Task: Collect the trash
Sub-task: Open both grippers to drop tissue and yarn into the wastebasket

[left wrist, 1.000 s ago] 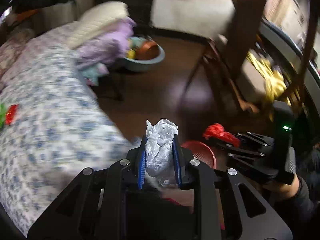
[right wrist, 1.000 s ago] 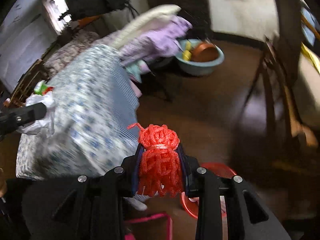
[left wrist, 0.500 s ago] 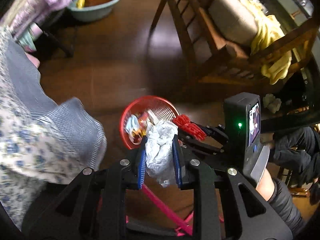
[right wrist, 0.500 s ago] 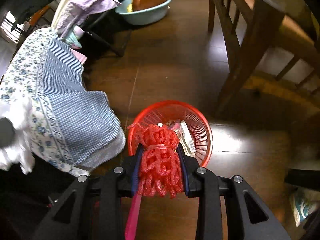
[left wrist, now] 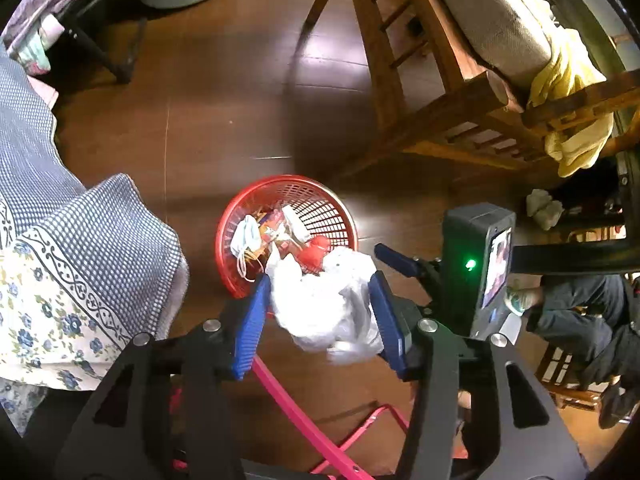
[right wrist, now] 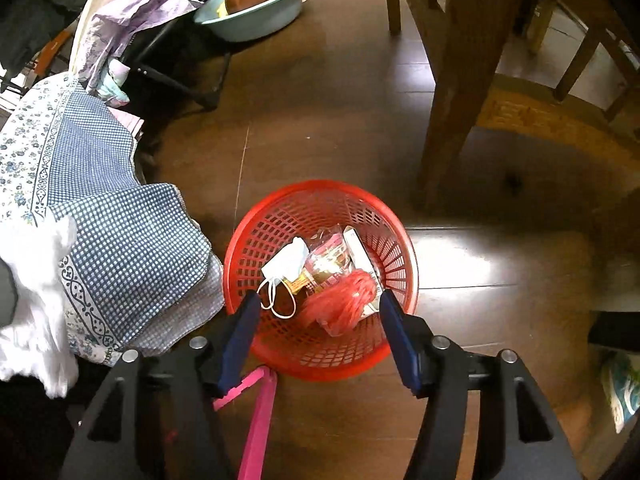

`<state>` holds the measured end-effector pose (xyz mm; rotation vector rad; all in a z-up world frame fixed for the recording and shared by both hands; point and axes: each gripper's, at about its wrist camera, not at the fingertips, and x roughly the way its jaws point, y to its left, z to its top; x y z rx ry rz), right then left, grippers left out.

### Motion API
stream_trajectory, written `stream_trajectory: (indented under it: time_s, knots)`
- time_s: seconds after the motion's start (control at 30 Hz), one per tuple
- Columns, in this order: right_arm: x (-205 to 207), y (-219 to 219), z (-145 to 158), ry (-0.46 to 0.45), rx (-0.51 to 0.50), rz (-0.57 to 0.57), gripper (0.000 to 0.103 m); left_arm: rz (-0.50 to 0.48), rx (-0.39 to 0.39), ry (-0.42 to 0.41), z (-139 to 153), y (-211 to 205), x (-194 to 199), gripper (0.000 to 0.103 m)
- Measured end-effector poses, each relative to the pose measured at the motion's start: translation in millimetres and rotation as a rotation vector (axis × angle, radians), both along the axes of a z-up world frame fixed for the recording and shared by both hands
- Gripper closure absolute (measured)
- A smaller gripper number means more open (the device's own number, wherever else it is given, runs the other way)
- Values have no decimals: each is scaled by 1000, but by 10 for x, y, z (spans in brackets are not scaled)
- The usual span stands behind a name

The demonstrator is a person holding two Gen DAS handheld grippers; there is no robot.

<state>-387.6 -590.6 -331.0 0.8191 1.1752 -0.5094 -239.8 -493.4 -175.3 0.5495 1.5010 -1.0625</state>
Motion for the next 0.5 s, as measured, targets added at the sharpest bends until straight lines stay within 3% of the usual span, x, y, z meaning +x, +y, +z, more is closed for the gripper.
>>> stream_trajectory:
  time_s: [0.5]
  knots:
    - [42,44,162,43,-41,19,41,40,-13,-26,71,118,75,49]
